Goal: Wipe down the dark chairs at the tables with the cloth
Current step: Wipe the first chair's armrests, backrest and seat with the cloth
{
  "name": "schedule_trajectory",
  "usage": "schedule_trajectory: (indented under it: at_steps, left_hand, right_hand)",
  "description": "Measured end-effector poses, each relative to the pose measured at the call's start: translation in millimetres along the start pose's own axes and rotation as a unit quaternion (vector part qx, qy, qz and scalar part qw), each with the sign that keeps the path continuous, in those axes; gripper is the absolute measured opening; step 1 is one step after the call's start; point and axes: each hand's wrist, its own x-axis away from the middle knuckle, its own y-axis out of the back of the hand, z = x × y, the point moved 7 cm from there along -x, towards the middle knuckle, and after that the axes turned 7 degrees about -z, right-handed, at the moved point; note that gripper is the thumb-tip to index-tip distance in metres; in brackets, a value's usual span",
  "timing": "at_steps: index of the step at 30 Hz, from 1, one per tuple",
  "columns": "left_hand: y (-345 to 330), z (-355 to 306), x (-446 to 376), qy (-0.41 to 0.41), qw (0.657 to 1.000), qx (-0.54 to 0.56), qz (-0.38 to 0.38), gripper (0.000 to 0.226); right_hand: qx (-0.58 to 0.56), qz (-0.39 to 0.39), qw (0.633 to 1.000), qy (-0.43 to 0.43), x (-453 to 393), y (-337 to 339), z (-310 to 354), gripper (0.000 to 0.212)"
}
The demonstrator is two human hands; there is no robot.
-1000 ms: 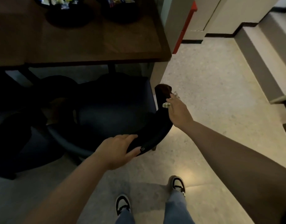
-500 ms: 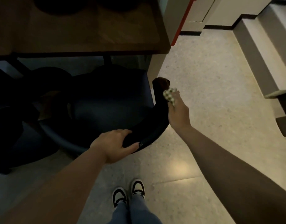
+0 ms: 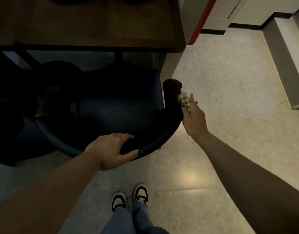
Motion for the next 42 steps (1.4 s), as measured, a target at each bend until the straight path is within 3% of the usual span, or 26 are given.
schedule_trajectory:
  at_steps: [4,9,12,16,21,25,29,33,36,39,42]
  left_hand:
    - [0,0,-1,0.004,1.0,-0.011,0.001,0.084]
    - [-1,1,-1,0.01,1.0,-0.016,-0.001,0.094]
    - [-1,2,-1,0.007,1.0,-0.018,-0.01,0.09]
    - [6,3,2,0.003,0.998,0.002,-0.068,0.063]
    - [24,-6,18,-0.016,0.977,0.02,-0.214,0.042]
    - [36,1,23,0.017,0.961,0.116,-0.251,0.024]
    - [48,26,25,0.059,0.941,0.223,-0.247,0.03]
    - [77,89,36,0.036,0.961,0.067,-0.266,0.034]
    - [91,161,46,0.102,0.967,-0.024,-0.234,0.045]
    - [86,221,51,0.196,0.969,0.045,-0.147,0.071]
    - [79,243,40,0.212,0.95,0.2,-0.11,0.075]
  right_hand:
    - [-0.021,0.013,0.986,0.167,61,-10,28,0.047]
    - [0.154,0.089,0.936,0.303,37,-7,50,0.039]
    - [0.219,0.124,0.922,0.293,4,-14,54,0.037]
    - [0.18,0.089,0.943,0.264,13,-18,49,0.037]
    - [0.114,0.039,0.963,0.24,51,-22,56,0.042]
    - [0.117,-0.025,0.972,0.202,82,-30,69,0.039]
    - [0.125,-0.091,0.97,0.189,118,-46,91,0.04]
    - [0.155,-0.142,0.962,0.172,155,-70,118,0.038]
    - [0.213,-0.138,0.95,0.18,175,-100,148,0.034]
    - [0.245,-0.114,0.944,0.191,190,-139,180,0.03]
    - [0.255,-0.083,0.947,0.177,193,-178,210,0.037]
